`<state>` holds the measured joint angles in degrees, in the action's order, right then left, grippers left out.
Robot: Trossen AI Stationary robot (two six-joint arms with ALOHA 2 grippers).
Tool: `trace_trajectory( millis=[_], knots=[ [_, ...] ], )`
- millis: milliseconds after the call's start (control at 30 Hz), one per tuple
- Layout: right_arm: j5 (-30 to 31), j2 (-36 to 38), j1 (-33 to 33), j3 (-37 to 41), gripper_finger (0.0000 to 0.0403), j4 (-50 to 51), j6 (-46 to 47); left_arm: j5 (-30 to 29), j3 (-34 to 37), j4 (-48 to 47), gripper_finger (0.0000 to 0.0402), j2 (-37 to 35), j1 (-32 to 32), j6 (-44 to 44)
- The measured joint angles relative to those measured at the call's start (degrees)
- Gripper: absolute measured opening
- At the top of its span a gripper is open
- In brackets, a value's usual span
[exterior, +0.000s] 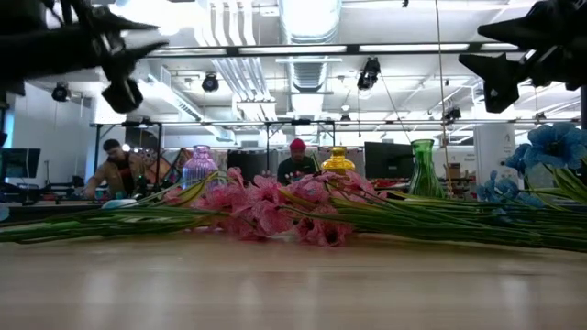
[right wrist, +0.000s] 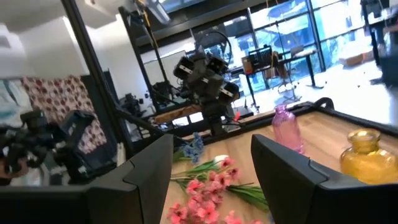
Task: Sort flowers into vase by color
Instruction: Put the left pink flowers into the yellow vase
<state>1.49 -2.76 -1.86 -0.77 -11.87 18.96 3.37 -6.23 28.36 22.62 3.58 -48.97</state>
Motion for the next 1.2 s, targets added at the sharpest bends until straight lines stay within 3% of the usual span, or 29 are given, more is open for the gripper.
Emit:
trace_trajectory(
  millis=[100, 267, 367, 500, 800, 1200],
  knots=[
    [-0.02, -0.02, 0.02, 0.01, 0.0210, 0.42, 1.90, -5.04, -6.93, -9.17, 0.0077, 5.23, -7.71, -0.87],
    [-0.02, -0.01, 0.00, -0.01, 0.0210, 0.89, 2.10, -19.29, -21.86, -48.49, 0.0075, 15.38, -20.07, -15.00],
    [-0.02, 0.00, 0.01, 0.00, 0.0210, 1.28, 1.80, -21.91, -28.98, -61.19, 0.0075, 22.43, -26.44, -24.96],
    [0.00, -0.02, 0.01, 0.00, 0.0210, 1.65, 1.03, -22.24, -35.82, -64.39, 0.0075, 31.99, -31.11, -32.09],
    [-0.02, -0.02, 0.01, 0.01, 0.0210, 1.66, 2.69, -20.41, -48.42, -74.25, 0.0088, 54.05, -31.92, -31.74],
    [-0.41, -0.04, 0.00, 0.01, 0.0210, 2.63, 4.00, -14.12, -56.22, -76.83, 0.0221, 73.09, -30.35, -28.07]
  ],
)
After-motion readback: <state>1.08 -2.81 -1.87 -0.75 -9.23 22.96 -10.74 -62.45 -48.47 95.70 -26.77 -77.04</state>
